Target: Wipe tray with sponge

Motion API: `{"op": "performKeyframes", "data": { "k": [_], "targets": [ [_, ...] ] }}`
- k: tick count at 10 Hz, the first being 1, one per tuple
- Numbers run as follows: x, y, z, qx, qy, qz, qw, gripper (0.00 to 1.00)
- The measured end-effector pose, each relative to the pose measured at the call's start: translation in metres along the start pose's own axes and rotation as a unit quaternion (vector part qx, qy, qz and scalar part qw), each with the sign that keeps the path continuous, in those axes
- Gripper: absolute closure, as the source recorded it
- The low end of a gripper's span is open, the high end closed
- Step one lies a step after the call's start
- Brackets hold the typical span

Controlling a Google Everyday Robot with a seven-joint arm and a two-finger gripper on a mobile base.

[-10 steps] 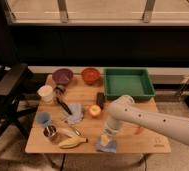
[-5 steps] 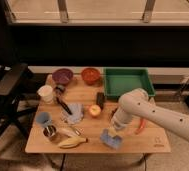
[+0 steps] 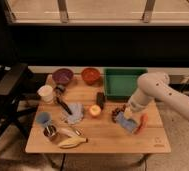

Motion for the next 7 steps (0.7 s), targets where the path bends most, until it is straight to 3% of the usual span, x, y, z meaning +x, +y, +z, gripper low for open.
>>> {"op": "performKeyframes", "data": {
  "k": [2,6,7],
  "targets": [
    [0.0,-0.033,-0.018,0.011,-0.006,0.04,0.9991,1.0],
    [0.0,-0.036,-0.018,0.015,-0.008,0.049,0.9987,1.0],
    [-0.002,-0.041,-0.022,0.021,-0.022,0.06,0.9977,1.0]
  ]
}}
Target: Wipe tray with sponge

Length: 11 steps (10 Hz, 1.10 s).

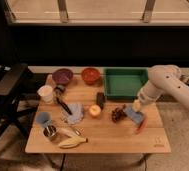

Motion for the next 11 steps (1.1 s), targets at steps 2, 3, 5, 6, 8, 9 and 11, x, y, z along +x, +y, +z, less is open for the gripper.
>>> {"op": "performKeyframes", "data": {
  "k": [2,3,5,6,8,9,11],
  "targets": [
    [-0.02,-0.019,-0.018,0.019,-0.049,0.03,0.9982,1.0],
    [-0.039,-0.03,-0.027,0.03,-0.073,0.042,0.996,1.0],
    [-0.084,-0.054,-0.046,0.048,-0.117,0.064,0.9899,1.0],
    [-0.107,-0.064,-0.054,0.054,-0.141,0.077,0.9855,1.0],
    [-0.129,-0.076,-0.066,0.06,-0.169,0.094,0.9793,1.0],
    [-0.129,-0.076,-0.066,0.06,-0.169,0.095,0.9792,1.0],
    [-0.13,-0.076,-0.066,0.06,-0.169,0.094,0.9792,1.0]
  ]
}}
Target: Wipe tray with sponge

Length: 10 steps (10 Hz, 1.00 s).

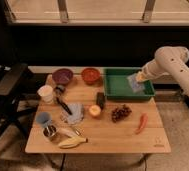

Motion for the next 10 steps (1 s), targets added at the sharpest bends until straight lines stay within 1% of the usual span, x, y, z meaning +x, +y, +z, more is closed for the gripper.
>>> {"op": "performKeyframes", "data": {
  "k": [1,2,3,4,6,7,10],
  "targets": [
    [-0.001,-0.001,0.0,0.002,-0.003,0.0,1.0,1.0],
    [-0.003,0.0,0.003,0.005,-0.016,-0.001,0.9999,1.0],
    [-0.01,0.003,0.008,0.007,-0.035,-0.004,0.9993,1.0],
    [-0.022,0.007,0.018,0.01,-0.048,-0.008,0.9988,1.0],
    [-0.049,0.015,0.047,0.011,-0.06,-0.013,0.998,1.0],
    [-0.053,0.014,0.066,0.016,-0.061,-0.016,0.9979,1.0],
    [-0.053,0.016,0.1,0.03,-0.052,-0.025,0.9979,1.0]
  ]
}}
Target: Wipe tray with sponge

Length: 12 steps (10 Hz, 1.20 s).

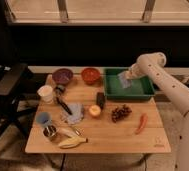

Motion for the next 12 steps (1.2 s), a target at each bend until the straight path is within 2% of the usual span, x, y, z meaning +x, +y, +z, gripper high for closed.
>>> {"op": "performKeyframes", "data": {
  "k": [2,4,6,7,9,11,12],
  "targets": [
    [0.01,0.0,0.021,0.005,0.017,0.003,0.9998,1.0],
    [0.026,-0.005,0.042,0.007,0.044,0.012,0.9989,1.0],
    [0.038,-0.013,0.049,0.011,0.066,0.021,0.9976,1.0],
    [0.046,-0.027,0.051,0.02,0.078,0.027,0.9964,1.0],
    [0.052,-0.051,0.056,0.038,0.09,0.034,0.9946,1.0],
    [0.044,-0.075,0.064,0.063,0.095,0.042,0.9926,1.0],
    [0.038,-0.079,0.067,0.07,0.093,0.043,0.9922,1.0]
  ]
}}
